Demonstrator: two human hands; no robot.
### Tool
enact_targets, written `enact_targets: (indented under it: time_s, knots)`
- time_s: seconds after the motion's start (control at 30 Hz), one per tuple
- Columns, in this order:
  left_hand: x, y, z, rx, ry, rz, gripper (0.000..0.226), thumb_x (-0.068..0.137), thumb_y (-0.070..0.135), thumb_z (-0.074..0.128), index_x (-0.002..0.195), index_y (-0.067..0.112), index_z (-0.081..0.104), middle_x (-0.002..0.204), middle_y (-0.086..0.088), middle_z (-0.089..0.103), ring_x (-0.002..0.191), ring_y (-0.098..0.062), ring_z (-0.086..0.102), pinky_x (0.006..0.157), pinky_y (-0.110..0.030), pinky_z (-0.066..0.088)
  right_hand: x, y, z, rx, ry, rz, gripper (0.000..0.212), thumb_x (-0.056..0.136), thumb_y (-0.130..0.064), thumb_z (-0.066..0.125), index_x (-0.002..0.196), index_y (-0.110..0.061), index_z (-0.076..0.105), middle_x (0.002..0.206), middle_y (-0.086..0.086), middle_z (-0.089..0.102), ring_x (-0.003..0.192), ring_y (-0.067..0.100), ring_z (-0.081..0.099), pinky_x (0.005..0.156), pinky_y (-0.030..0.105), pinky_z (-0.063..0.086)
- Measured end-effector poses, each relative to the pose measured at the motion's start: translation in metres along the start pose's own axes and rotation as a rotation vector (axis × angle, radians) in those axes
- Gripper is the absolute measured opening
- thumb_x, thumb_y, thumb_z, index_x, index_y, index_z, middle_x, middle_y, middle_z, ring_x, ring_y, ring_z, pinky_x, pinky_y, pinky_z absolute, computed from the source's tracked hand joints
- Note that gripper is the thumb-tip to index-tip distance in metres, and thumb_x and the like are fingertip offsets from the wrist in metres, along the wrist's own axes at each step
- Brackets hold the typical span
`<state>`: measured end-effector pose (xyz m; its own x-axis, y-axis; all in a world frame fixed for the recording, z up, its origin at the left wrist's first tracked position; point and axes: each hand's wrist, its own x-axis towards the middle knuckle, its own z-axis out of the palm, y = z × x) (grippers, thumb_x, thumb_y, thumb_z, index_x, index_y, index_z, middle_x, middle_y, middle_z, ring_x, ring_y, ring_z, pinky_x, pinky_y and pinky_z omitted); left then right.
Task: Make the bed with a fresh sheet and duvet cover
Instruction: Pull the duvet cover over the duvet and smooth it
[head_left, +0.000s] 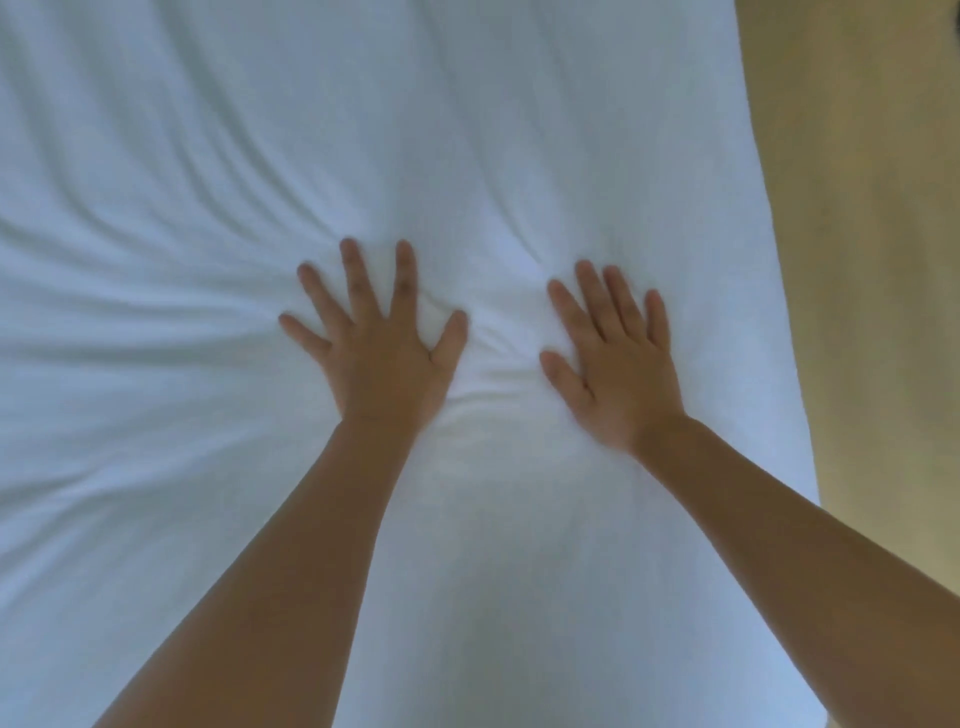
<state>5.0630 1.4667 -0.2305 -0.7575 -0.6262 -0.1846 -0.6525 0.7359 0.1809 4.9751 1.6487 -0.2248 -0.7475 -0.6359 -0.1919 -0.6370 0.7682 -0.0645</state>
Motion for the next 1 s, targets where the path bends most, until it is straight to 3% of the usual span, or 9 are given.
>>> enact_targets:
  time_s: [0.07, 0.17, 0.37, 0.53, 0.67, 0.73, 0.8, 0.9, 1.0]
  knots:
    - [-0.002, 0.028, 0.009, 0.029, -0.013, 0.038, 0.082, 0.078, 0.072, 0.006, 0.151, 0.035, 0.002, 0.159, -0.009, -0.006, 0.142, -0.046, -0.007, 0.107, -0.067, -0.001, 0.006, 0.033, 0.001, -0.003, -0.028, 0.048, 0.069, 0.088, -0.058, 0.010, 0.151, -0.029, 0.004, 0.160, -0.001, 0.003, 0.147, 0.020, 0.000, 0.113, 0.037, -0.012]
    - [-0.015, 0.077, 0.024, -0.019, -0.032, 0.081, 0.080, 0.081, 0.070, 0.018, 0.150, 0.030, 0.019, 0.158, -0.013, 0.009, 0.141, -0.049, 0.005, 0.106, -0.069, 0.004, 0.012, 0.064, 0.000, 0.053, -0.057, 0.069, 0.073, 0.086, -0.061, 0.009, 0.151, -0.029, 0.003, 0.160, -0.001, -0.001, 0.147, 0.020, -0.004, 0.113, 0.041, -0.012]
    - [-0.028, 0.155, 0.043, -0.102, -0.026, -0.159, 0.080, 0.080, 0.068, 0.016, 0.151, 0.032, 0.010, 0.159, -0.010, 0.004, 0.144, -0.040, -0.002, 0.110, -0.062, -0.001, 0.028, 0.140, 0.007, 0.221, -0.100, 0.087, 0.070, 0.087, -0.061, 0.006, 0.150, -0.033, -0.004, 0.158, -0.008, -0.011, 0.146, 0.016, -0.010, 0.114, 0.045, -0.011]
    - [-0.027, 0.225, 0.045, -0.239, -0.010, -0.541, 0.096, 0.067, 0.078, 0.010, 0.151, 0.032, -0.002, 0.159, -0.011, -0.007, 0.144, -0.037, -0.010, 0.112, -0.059, -0.003, 0.054, 0.210, -0.008, 0.870, -0.310, 0.512, 0.080, 0.092, -0.054, 0.046, 0.152, -0.017, 0.009, 0.158, 0.008, 0.015, 0.144, 0.024, 0.018, 0.115, 0.038, 0.017]
    - [-0.024, 0.275, 0.044, -0.198, -0.113, -0.570, 0.098, 0.072, 0.083, 0.025, 0.147, 0.037, -0.016, 0.156, -0.012, -0.021, 0.142, -0.038, -0.020, 0.111, -0.060, -0.007, 0.107, 0.213, -0.018, 1.276, -0.391, 0.838, 0.080, 0.087, -0.057, 0.053, 0.145, -0.008, 0.027, 0.138, 0.008, 0.045, 0.127, 0.028, 0.044, 0.099, 0.034, 0.036]
    - [-0.017, 0.280, 0.046, -0.144, -0.203, -0.569, 0.103, 0.068, 0.087, 0.026, 0.143, 0.038, -0.026, 0.153, -0.013, -0.030, 0.140, -0.038, -0.026, 0.109, -0.061, -0.010, 0.119, 0.217, -0.017, 1.211, -0.264, 0.761, 0.042, 0.095, -0.043, 0.049, 0.112, -0.004, 0.050, 0.092, 0.001, 0.055, 0.091, 0.025, 0.054, 0.076, 0.029, 0.038]
    - [-0.004, 0.273, 0.045, -0.126, -0.321, -0.606, 0.109, 0.064, 0.091, 0.026, 0.138, 0.040, -0.034, 0.148, -0.012, -0.039, 0.136, -0.038, -0.033, 0.108, -0.062, -0.014, 0.120, 0.227, -0.011, 0.957, -0.220, 0.540, 0.029, 0.101, -0.024, 0.038, 0.077, -0.009, 0.046, 0.068, -0.004, 0.041, 0.068, 0.018, 0.043, 0.066, 0.029, 0.032]
    - [0.003, 0.269, 0.039, -0.186, -0.446, -0.628, 0.115, 0.059, 0.094, 0.031, 0.135, 0.042, -0.037, 0.144, -0.010, -0.046, 0.133, -0.037, -0.039, 0.106, -0.062, -0.017, 0.123, 0.250, -0.007, 0.744, -0.282, 0.381, 0.040, 0.101, -0.019, 0.035, 0.061, -0.016, 0.036, 0.061, -0.005, 0.037, 0.057, 0.012, 0.036, 0.055, 0.027, 0.028]
    - [-0.002, 0.274, 0.019, -0.256, -0.511, -0.599, 0.116, 0.053, 0.095, 0.033, 0.141, 0.045, -0.025, 0.149, -0.008, -0.038, 0.136, -0.035, -0.034, 0.110, -0.060, -0.011, 0.138, 0.253, -0.024, 0.688, -0.364, 0.408, 0.031, 0.098, -0.013, 0.040, 0.067, -0.008, 0.047, 0.069, 0.000, 0.046, 0.068, 0.020, 0.047, 0.064, 0.027, 0.035]
